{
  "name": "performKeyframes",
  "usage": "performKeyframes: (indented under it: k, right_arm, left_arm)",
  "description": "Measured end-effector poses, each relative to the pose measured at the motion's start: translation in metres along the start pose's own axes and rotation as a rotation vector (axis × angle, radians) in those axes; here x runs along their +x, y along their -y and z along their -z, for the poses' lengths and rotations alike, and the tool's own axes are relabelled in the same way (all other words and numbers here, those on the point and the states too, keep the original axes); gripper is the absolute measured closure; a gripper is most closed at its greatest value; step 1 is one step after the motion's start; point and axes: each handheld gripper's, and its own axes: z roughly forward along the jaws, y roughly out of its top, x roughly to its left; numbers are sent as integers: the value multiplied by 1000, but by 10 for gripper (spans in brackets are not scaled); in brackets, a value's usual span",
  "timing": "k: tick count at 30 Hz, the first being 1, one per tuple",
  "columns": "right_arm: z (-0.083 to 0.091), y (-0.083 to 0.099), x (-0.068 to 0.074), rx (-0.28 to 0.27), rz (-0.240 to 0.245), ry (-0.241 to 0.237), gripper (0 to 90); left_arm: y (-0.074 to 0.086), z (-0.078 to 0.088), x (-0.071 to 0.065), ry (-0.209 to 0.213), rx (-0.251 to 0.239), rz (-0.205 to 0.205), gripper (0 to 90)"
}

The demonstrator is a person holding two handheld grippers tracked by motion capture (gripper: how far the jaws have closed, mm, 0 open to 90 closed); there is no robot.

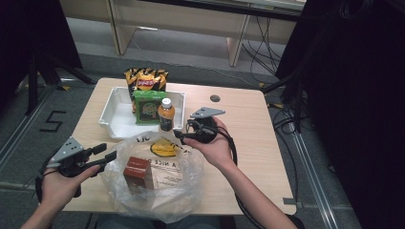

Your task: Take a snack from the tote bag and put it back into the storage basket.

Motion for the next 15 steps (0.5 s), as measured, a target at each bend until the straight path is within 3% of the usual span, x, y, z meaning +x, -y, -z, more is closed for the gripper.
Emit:
performKeyframes:
  k: [3,9,15]
  right_arm:
    - [10,5,2,2,4,-27,357]
    - [25,19,5,22,9,-36,406]
    - [39,38,4,-1,-6,-55,473]
  left_arm:
    - [-1,1,0,-11,3,-4,461]
    - [-1,2,1,-18,-12,3,451]
    - [-3,6,1,-27,-35,20,431]
